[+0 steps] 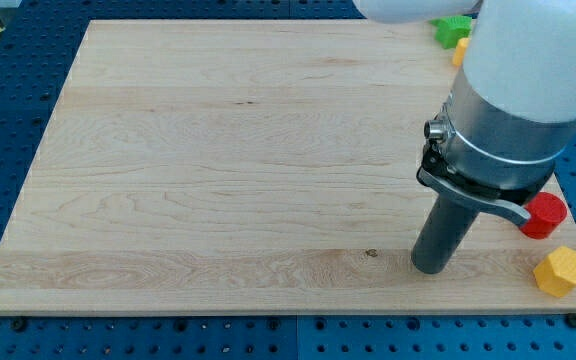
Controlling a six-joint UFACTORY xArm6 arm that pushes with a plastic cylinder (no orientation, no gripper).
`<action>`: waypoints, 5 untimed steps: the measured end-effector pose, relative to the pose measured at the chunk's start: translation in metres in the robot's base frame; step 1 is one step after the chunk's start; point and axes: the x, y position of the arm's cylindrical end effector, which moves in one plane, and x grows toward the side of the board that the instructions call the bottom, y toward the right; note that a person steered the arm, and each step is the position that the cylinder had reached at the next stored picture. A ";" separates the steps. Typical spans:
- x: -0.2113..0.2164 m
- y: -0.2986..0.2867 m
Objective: Point your arm to the left of the red circle
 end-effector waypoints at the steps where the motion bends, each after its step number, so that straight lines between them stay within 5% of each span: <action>1: 0.001 0.011; 5: 0.035 0.094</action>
